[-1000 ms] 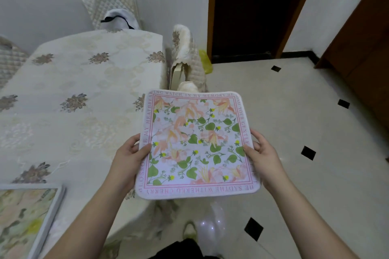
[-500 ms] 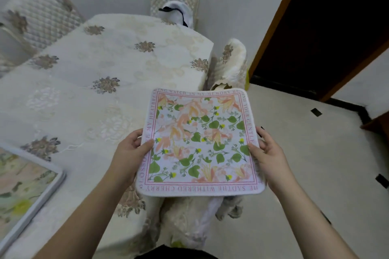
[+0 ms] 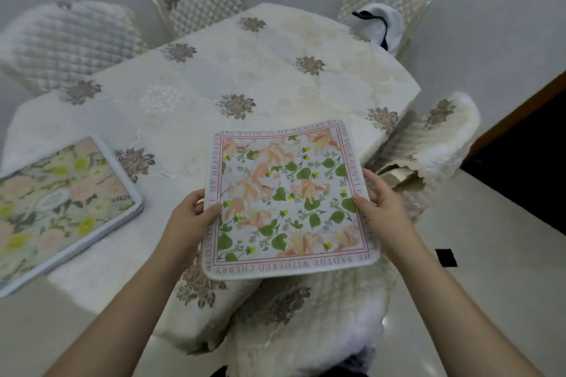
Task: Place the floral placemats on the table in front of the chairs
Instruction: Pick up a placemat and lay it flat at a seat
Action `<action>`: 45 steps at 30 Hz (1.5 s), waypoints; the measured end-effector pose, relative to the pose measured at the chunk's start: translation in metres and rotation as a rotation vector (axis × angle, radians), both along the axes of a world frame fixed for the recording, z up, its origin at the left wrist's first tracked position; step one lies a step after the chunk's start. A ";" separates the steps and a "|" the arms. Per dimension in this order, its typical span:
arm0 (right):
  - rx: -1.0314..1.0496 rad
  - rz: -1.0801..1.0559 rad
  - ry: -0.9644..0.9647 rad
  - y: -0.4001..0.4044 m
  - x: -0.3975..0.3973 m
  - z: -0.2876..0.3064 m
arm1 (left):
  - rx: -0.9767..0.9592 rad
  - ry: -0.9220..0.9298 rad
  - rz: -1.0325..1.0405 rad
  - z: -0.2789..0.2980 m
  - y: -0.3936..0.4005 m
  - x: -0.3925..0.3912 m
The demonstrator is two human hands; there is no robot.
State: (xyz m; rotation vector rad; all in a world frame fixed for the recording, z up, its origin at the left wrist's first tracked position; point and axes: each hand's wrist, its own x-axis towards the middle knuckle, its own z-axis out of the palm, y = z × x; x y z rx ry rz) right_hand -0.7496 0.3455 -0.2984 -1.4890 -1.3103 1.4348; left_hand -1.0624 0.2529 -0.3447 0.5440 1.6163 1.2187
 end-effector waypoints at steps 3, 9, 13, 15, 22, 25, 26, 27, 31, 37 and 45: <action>-0.056 0.143 -0.006 0.035 -0.006 -0.013 | -0.069 0.015 0.125 -0.010 -0.004 0.009; -0.112 0.381 -0.036 0.077 -0.021 -0.033 | -0.141 0.003 0.363 -0.019 -0.023 0.031; -0.125 0.489 -0.069 0.091 -0.045 -0.044 | -0.169 0.018 0.474 -0.026 -0.039 0.029; -0.125 0.549 -0.109 0.094 -0.062 -0.050 | -0.166 0.025 0.520 -0.033 -0.047 0.025; -0.112 0.641 -0.242 0.095 -0.111 -0.083 | -0.241 0.045 0.598 -0.068 -0.080 0.006; -0.152 0.630 -0.240 0.093 -0.124 -0.099 | -0.251 0.064 0.608 -0.076 -0.086 -0.003; -0.148 0.618 -0.236 0.093 -0.127 -0.103 | -0.248 0.069 0.613 -0.078 -0.085 -0.005; -0.130 0.609 -0.238 0.094 -0.130 -0.106 | -0.249 0.075 0.614 -0.079 -0.084 -0.007; -0.060 0.595 -0.282 0.100 -0.136 -0.115 | -0.274 0.132 0.569 -0.089 -0.078 -0.013; -0.035 0.604 -0.336 0.109 -0.137 -0.130 | -0.317 0.225 0.521 -0.107 -0.076 -0.016; 0.074 0.670 -0.439 0.123 -0.141 -0.141 | -0.384 0.435 0.600 -0.115 -0.072 -0.010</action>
